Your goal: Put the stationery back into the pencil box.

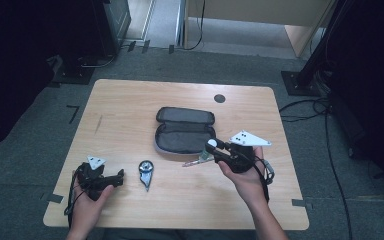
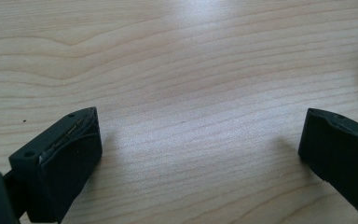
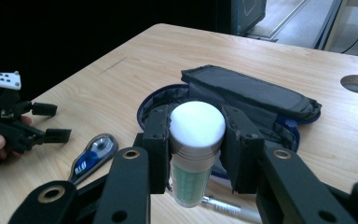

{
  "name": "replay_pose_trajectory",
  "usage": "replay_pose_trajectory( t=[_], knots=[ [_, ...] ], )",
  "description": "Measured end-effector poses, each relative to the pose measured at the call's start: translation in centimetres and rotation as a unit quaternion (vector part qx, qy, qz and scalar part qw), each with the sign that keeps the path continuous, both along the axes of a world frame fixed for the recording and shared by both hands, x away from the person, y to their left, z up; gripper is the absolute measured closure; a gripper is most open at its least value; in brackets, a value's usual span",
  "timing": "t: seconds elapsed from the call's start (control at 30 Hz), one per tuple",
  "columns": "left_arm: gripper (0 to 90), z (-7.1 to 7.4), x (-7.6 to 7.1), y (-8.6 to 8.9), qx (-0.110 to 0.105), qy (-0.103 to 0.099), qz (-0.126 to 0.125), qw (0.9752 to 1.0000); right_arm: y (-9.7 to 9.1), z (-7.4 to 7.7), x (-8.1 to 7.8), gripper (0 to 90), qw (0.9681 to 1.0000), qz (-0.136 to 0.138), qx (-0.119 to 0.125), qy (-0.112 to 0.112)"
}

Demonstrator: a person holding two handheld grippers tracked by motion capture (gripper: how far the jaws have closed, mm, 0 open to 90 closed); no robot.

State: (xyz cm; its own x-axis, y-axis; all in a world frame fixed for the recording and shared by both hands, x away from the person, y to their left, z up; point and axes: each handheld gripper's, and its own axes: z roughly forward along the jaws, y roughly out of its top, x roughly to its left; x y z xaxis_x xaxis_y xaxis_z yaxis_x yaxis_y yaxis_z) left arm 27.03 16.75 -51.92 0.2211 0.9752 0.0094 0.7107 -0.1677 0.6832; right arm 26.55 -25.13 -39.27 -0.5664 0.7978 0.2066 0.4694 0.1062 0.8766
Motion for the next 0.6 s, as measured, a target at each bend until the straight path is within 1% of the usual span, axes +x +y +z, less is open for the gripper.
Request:
replay_pose_trajectory(
  t=[0.17,0.3,0.47,0.6],
  knots=[
    [0.0,0.0,0.0,0.0,-0.001,-0.002,0.001,1.0,0.8,0.0,1.0,65.5,1.0,-0.005,-0.003,-0.001],
    [0.0,0.0,0.0,0.0,0.002,0.0,-0.003,1.0,1.5,-0.1,1.9,65.5,0.9999,-0.011,-0.005,-0.004],
    [0.0,0.0,0.0,0.0,0.002,-0.001,-0.003,1.0,2.3,-0.7,3.2,65.5,0.9997,-0.02,-0.01,-0.005],
    [0.0,0.0,0.0,0.0,0.002,-0.001,-0.004,1.0,3.0,-1.5,4.3,65.6,0.9995,-0.026,-0.019,-0.003]
  ],
)
